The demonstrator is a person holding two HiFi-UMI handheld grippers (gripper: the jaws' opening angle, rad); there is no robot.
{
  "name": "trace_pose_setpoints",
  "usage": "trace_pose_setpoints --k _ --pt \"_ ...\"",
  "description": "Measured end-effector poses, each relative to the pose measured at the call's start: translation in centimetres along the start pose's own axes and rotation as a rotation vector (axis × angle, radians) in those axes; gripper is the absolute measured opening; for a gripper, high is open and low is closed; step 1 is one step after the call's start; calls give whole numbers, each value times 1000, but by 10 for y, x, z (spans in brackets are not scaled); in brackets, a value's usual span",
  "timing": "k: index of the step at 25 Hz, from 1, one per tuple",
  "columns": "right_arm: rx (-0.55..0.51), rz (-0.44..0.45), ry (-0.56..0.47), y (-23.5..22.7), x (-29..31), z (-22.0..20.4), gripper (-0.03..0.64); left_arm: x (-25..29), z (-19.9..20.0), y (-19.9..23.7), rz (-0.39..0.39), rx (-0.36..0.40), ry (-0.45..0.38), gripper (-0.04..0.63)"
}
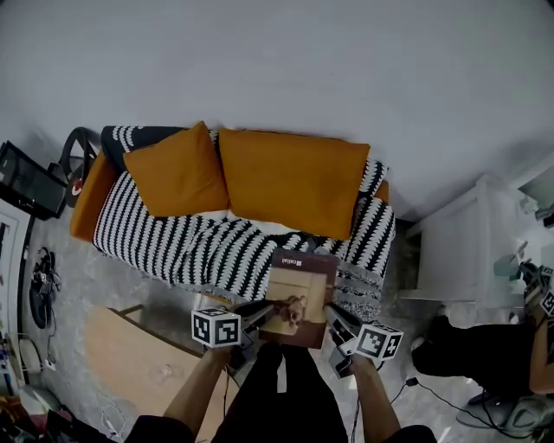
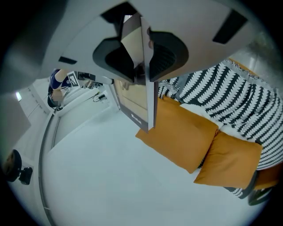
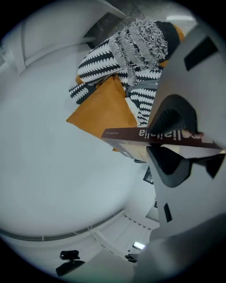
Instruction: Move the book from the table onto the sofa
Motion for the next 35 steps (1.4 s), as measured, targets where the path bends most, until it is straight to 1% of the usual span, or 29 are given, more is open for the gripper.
trace_pose_setpoints --k 5,12,16,23,28,31,35 --pt "29 -14 -3 -26 22 8 107 23 -1 28 -2 -9 17 117" --pt "15 -32 17 -74 68 26 107 65 -9 82 -4 -34 58 117" --pt "26 -49 39 -103 86 32 106 89 -18 106 3 -46 83 117" --pt "56 -60 52 -156 128 44 106 131 -30 158 10 -62 86 117" --pt "67 -63 63 -198 155 47 106 159 -49 193 19 -77 82 117" --pt "78 -78 66 -212 166 49 106 170 -56 207 15 -100 80 117" --pt "88 -84 70 -219 178 59 106 178 -53 219 2 -114 71 117"
Point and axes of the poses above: the fingertips, and each gripper's own axes: x forward along the fingers, y to its left, z out of its top, the point moved 7 cm from there along -x, backward along the fingers, and after that the axes turned 13 degrees about x, right-handed, at the moved point
